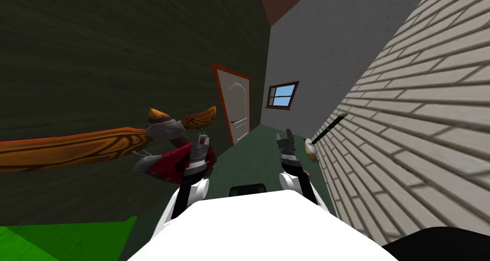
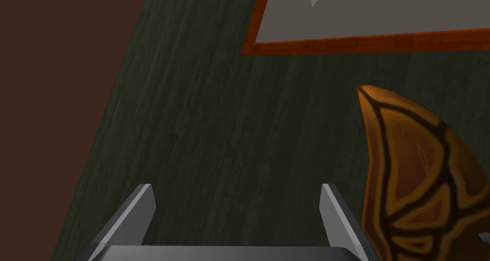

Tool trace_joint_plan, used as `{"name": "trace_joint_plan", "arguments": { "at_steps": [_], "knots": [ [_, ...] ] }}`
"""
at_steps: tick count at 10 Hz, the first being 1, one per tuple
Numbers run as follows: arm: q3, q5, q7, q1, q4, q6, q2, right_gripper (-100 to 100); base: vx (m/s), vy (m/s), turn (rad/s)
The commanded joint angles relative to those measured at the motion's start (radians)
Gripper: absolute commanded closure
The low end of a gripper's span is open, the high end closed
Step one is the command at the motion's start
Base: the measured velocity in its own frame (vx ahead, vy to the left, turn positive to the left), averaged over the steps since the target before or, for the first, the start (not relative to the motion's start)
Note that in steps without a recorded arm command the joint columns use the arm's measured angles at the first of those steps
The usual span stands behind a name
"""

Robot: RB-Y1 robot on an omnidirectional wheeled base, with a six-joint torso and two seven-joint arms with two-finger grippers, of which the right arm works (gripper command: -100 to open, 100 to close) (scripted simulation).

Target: Pull the door open

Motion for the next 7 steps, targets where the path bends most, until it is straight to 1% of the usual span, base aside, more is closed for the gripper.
{"name": "trace_joint_plan", "arguments": {
  "at_steps": [1, 2, 4, 5, 6, 7],
  "knots": [
    [-0.004, -0.002, -0.001, -0.012, 0.028, -0.004, -0.010, -100, 0.082, 0.107, 0.159],
    [-0.008, -0.004, -0.002, -0.022, 0.050, -0.006, -0.016, -100, 0.078, -0.016, 0.183],
    [-0.011, -0.005, -0.003, -0.031, 0.072, -0.009, -0.023, -100, 0.069, -0.055, 0.086],
    [-0.015, -0.007, -0.004, -0.043, 0.100, -0.013, -0.031, -100, 0.085, -0.026, 0.159],
    [-0.018, -0.009, -0.004, -0.050, 0.116, -0.015, -0.035, -100, 0.094, -0.017, 0.167],
    [-0.020, -0.010, -0.005, -0.056, 0.132, -0.017, -0.039, -100, 0.081, -0.021, 0.096]
  ]
}}
